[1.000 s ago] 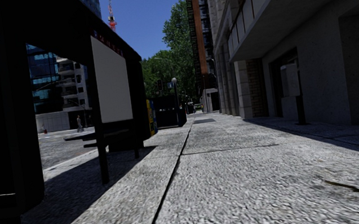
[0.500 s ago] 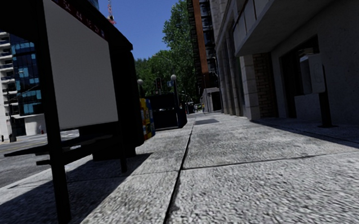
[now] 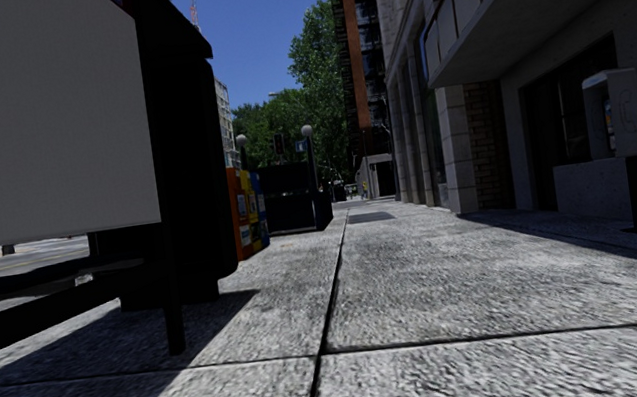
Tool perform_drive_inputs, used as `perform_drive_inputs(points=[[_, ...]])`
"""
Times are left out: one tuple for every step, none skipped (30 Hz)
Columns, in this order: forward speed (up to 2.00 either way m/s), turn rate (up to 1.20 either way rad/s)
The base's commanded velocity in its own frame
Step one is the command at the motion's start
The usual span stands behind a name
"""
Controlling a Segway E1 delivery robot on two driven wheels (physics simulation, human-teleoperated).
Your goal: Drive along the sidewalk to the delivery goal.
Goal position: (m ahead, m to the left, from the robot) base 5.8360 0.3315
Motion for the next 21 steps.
perform_drive_inputs(points=[[2.0,0.0],[2.0,0.0],[2.0,0.0],[2.0,0.0],[2.0,0.0],[2.0,0.0],[2.0,0.0],[2.0,0.0],[2.0,0.0],[2.0,0.0],[2.0,0.0],[2.0,0.0],[2.0,0.0],[2.0,0.0],[2.0,0.0],[2.0,0.0],[2.0,0.0],[2.0,0.0],[2.0,0.0],[2.0,0.0],[2.0,0.0]])
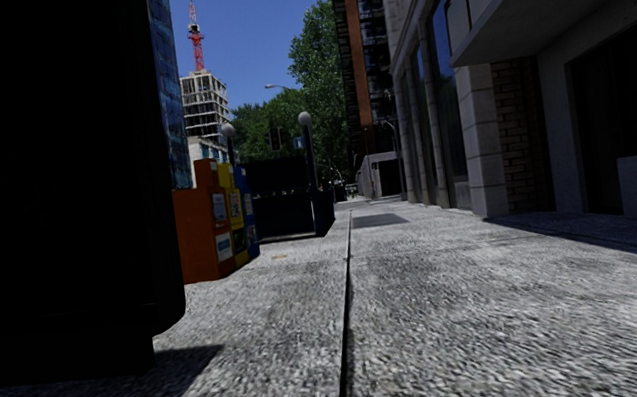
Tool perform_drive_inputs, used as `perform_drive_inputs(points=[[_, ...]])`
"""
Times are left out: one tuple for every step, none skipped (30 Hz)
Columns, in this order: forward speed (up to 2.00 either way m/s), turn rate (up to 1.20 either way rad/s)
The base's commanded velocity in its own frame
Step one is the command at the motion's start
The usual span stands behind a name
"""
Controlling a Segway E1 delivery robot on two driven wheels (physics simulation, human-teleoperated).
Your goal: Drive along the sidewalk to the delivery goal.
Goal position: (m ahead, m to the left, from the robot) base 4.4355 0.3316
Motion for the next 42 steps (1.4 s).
perform_drive_inputs(points=[[2.0,0.0],[2.0,0.0],[2.0,0.0],[2.0,0.0],[2.0,0.0],[2.0,-0.01],[2.0,-0.02],[2.0,-0.03],[2.0,-0.03],[2.0,-0.03],[2.0,-0.03],[2.0,-0.03],[2.0,-0.03],[2.0,-0.03],[2.0,0.0],[2.0,0.0],[2.0,0.0],[2.0,0.0],[2.0,0.0],[2.0,0.0],[2.0,0.0],[2.0,0.0],[2.0,0.0],[2.0,0.0],[2.0,0.0],[2.0,0.0],[2.0,0.0],[2.0,0.0],[2.0,0.0],[2.0,0.0],[2.0,0.0],[2.0,0.0],[2.0,0.0],[2.0,0.0],[2.0,0.0],[2.0,-0.01],[2.0,-0.02],[2.0,-0.04],[2.0,-0.07],[2.0,-0.11],[2.0,-0.17],[2.0,-0.17]])
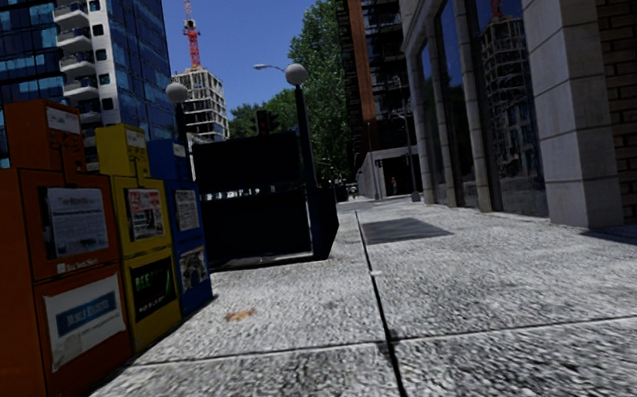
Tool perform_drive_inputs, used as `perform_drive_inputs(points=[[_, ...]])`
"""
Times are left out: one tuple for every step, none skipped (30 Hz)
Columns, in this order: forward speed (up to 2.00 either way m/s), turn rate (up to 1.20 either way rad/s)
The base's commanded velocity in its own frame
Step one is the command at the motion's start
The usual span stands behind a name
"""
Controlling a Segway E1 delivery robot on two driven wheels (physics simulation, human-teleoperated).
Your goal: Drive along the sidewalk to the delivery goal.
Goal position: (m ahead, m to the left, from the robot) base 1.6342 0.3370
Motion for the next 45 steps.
perform_drive_inputs(points=[[2.0,-0.21],[2.0,-0.22],[2.0,-0.23],[2.0,-0.23],[2.0,-0.23],[2.0,-0.23],[2.0,-0.23],[2.0,-0.23],[2.0,-0.23],[2.0,-0.23],[2.0,-0.23],[2.0,-0.24],[2.0,-0.24],[2.0,-0.26],[2.0,-0.26],[2.0,-0.26],[2.0,-0.26],[2.0,-0.26],[2.0,-0.15],[2.0,-0.15],[2.0,0.0],[2.0,0.0],[2.0,0.0],[1.99,0.0],[1.7,0.0],[0.83,0.0],[0.6,0.0],[0.6,0.0],[0.42,0.0],[0.14,0.0],[0.0,0.0],[0.0,0.0],[0.0,0.0],[0.0,0.0],[0.0,0.0],[0.0,0.0],[0.0,0.0],[0.0,0.0],[0.0,0.0],[0.0,0.0],[0.0,0.0],[0.0,0.0],[0.0,0.0],[0.0,0.0],[0.0,0.0]])
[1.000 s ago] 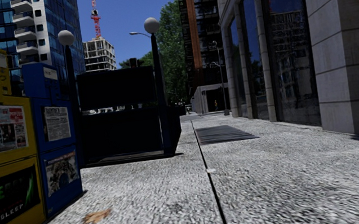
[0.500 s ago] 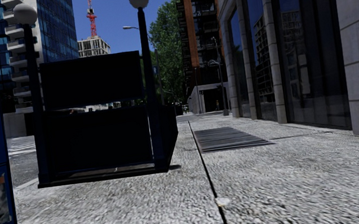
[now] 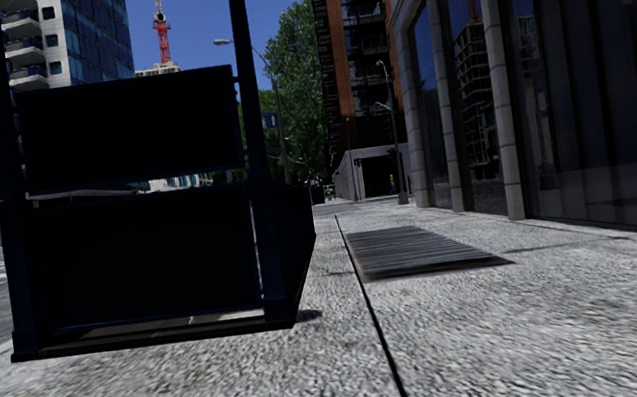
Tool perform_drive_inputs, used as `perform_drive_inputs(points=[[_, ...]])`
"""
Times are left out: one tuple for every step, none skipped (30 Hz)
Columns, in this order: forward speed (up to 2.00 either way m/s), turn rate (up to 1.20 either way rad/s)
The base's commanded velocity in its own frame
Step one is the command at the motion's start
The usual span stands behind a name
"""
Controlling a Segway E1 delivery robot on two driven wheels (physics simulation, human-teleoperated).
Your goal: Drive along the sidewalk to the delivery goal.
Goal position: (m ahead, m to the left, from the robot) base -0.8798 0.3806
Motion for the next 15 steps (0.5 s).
perform_drive_inputs(points=[[0.0,0.0],[0.0,0.0],[0.0,0.0],[0.0,0.0],[0.0,0.0],[0.0,0.0],[0.0,0.0],[0.0,0.0],[0.0,0.0],[0.0,0.0],[0.0,0.0],[0.0,0.0],[0.0,0.0],[0.0,0.0],[0.0,0.0]])
